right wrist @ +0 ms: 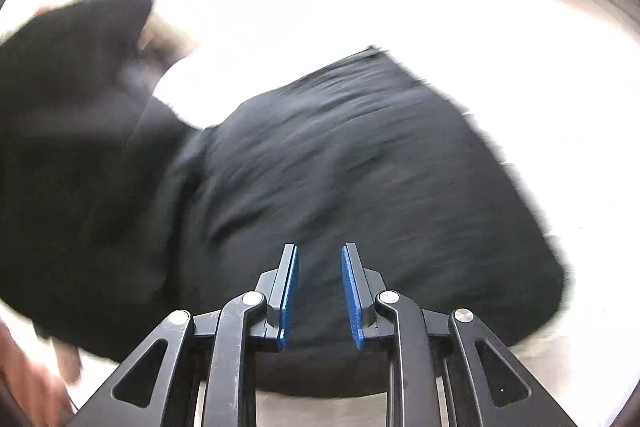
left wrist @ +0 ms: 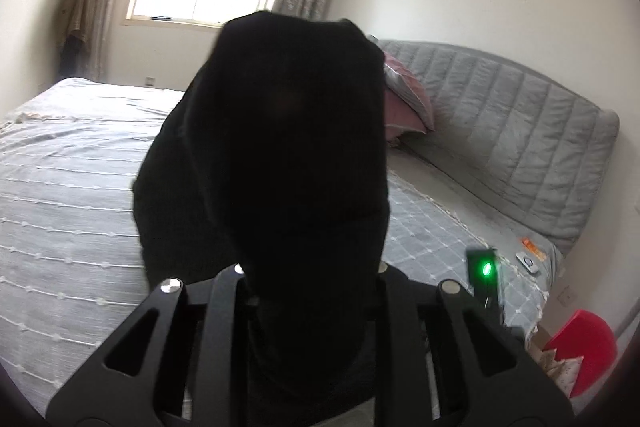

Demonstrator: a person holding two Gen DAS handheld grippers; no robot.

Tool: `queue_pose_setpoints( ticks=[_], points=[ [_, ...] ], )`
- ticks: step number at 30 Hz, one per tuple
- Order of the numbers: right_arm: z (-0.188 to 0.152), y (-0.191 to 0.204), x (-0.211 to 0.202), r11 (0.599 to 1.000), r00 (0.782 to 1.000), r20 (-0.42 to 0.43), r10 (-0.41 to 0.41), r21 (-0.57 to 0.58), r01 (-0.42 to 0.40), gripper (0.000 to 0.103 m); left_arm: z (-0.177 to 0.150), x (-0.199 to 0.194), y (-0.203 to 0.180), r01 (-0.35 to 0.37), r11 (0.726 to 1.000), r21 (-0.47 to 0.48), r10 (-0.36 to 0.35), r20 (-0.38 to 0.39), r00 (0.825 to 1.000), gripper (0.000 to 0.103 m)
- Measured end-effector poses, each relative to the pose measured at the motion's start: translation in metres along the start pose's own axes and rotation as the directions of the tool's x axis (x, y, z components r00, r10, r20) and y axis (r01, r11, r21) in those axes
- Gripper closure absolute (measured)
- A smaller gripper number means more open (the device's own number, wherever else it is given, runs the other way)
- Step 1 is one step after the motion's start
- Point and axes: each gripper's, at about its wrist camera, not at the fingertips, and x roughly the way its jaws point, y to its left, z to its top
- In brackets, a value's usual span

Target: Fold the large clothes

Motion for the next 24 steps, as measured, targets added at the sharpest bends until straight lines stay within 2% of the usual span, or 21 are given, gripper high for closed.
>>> queue_pose_setpoints(
  ticks=[5,8,10,11,13,15,17,20,22,24],
  points=[
    [0.015,-0.047,-0.021,0.976,0.997,0.078,0.026,0.212,-0.042,0.079,-0.015,0.032,-0.045,0.022,0.997,0.073,-0.018,-0.053,0.998,0.080],
    [0.014,-0.068,-0.039,0.960,0.991,0.126,-0.045,0.279,0.009,0.079,-0.034,0.064,-0.070,0.026,0.994,0.106,-0.013,-0.121,0.993,0.077],
    [0.013,-0.083,-0.043,0.946,0.988,0.145,-0.056,0.325,0.006,0.079,-0.058,0.097,-0.085,0.017,0.992,0.129,0.011,-0.213,0.977,0.071],
    [0.013,-0.090,-0.045,0.937,0.987,0.149,-0.058,0.349,0.003,0.079,-0.073,0.115,-0.091,0.010,0.991,0.134,0.027,-0.270,0.962,0.066],
    [0.010,-0.104,-0.047,0.918,0.986,0.143,-0.080,0.396,0.016,0.078,-0.097,0.134,-0.096,0.017,0.993,0.115,0.023,-0.340,0.940,0.052],
    [0.009,-0.110,-0.047,0.910,0.987,0.138,-0.084,0.415,0.020,0.078,-0.103,0.131,-0.098,0.039,0.996,0.076,-0.012,-0.327,0.945,0.034],
    [0.011,-0.108,-0.047,0.911,0.987,0.144,-0.072,0.412,0.006,0.078,-0.098,0.122,-0.098,0.079,0.996,0.036,-0.063,-0.316,0.947,0.029],
    [0.014,-0.102,-0.061,0.927,0.980,0.184,-0.070,0.374,-0.004,0.073,-0.082,0.105,-0.097,0.134,0.991,-0.019,-0.133,-0.338,0.932,0.029],
    [0.012,-0.095,-0.076,0.941,0.971,0.238,-0.031,0.333,-0.052,0.060,-0.073,0.084,-0.096,0.188,0.981,-0.047,-0.193,-0.334,0.923,0.027],
    [0.015,-0.090,-0.086,0.952,0.955,0.296,0.005,0.291,-0.095,0.057,-0.066,0.060,-0.093,0.212,0.976,-0.054,-0.218,-0.325,0.920,0.027]
  ],
)
